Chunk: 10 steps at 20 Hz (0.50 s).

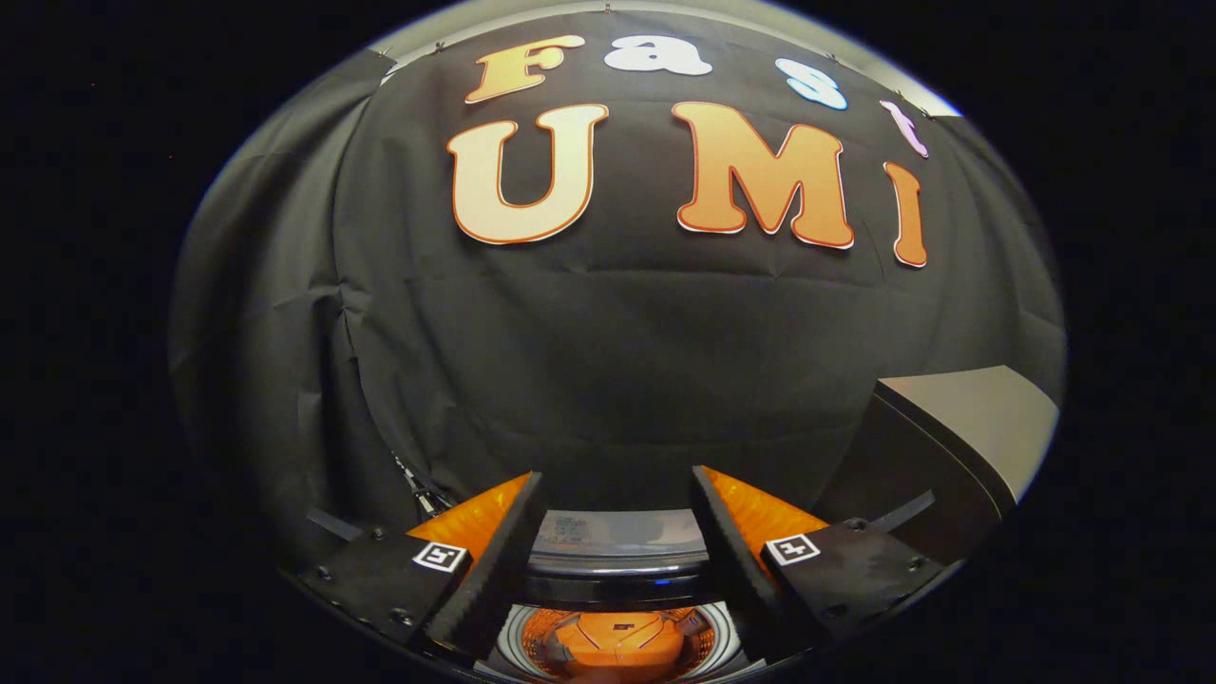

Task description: Put the clothes into the washing machine and then close the washing machine lid.

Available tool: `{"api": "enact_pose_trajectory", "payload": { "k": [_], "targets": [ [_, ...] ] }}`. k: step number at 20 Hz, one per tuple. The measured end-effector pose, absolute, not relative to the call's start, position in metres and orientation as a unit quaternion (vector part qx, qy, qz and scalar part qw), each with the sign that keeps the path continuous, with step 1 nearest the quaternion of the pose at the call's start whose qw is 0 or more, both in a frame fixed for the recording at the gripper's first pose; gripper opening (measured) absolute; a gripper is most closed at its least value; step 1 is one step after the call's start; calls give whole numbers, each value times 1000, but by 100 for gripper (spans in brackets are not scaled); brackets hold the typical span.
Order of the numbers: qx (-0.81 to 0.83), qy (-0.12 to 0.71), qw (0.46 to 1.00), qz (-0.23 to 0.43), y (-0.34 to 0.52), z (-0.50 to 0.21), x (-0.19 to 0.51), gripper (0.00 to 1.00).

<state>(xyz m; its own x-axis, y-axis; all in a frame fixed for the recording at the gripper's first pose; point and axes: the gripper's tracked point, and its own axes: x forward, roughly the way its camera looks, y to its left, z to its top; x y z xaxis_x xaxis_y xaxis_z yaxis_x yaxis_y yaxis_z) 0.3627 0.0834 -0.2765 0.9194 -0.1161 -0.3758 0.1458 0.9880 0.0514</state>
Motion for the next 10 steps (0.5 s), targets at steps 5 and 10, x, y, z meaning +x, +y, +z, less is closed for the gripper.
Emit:
{"api": "enact_pose_trajectory", "payload": {
  "k": [5, 10],
  "targets": [
    [39, 187, 979, -70, 87, -281, 352, 98],
    [21, 238, 969, -70, 97, -325, 325, 98]
  ]
}}
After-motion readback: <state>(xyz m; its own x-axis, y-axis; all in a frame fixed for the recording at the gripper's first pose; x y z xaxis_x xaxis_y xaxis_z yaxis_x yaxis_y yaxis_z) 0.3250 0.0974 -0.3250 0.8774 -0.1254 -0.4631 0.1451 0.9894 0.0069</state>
